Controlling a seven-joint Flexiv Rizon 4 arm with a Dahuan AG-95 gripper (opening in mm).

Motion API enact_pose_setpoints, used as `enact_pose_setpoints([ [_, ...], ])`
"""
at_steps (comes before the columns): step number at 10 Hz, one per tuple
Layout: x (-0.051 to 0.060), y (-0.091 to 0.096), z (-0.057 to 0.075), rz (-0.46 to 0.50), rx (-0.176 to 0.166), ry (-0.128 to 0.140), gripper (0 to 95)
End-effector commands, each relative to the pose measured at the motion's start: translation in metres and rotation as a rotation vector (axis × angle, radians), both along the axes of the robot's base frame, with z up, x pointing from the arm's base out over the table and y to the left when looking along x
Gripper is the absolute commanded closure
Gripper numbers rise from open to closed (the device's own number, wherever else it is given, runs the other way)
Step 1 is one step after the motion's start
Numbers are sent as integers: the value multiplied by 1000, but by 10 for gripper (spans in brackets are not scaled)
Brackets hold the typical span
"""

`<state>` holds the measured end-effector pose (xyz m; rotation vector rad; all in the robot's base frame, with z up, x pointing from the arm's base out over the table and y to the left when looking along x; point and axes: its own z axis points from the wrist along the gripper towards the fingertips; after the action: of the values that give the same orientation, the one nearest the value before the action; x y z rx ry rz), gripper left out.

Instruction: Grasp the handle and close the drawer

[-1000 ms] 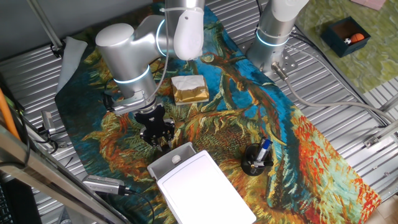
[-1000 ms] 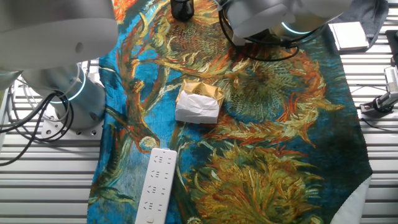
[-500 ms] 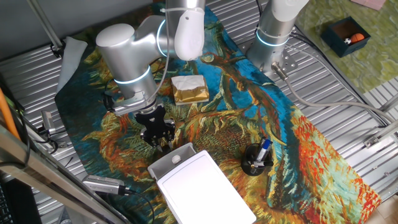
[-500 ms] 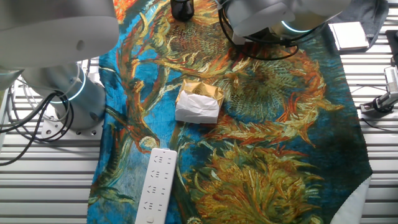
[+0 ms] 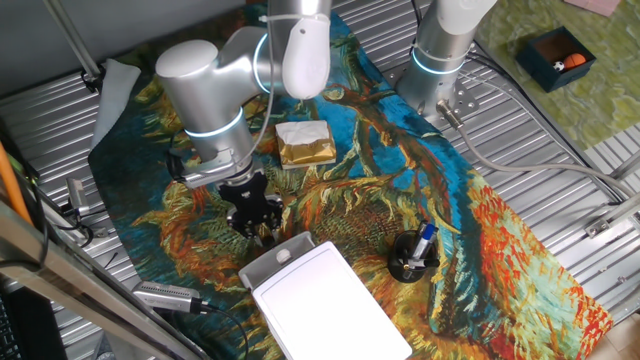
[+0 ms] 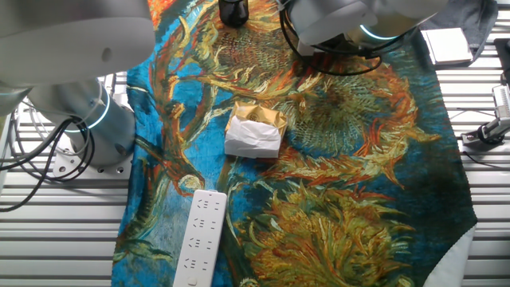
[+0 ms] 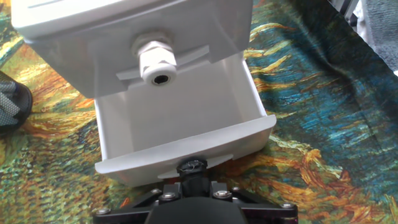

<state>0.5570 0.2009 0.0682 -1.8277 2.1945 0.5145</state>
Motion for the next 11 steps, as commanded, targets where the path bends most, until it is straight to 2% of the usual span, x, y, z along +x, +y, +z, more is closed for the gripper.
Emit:
enact_pose_setpoints([
  [1, 0, 1, 1, -1, -2, 0, 950],
  [11, 0, 9, 1, -8, 0, 1, 950],
])
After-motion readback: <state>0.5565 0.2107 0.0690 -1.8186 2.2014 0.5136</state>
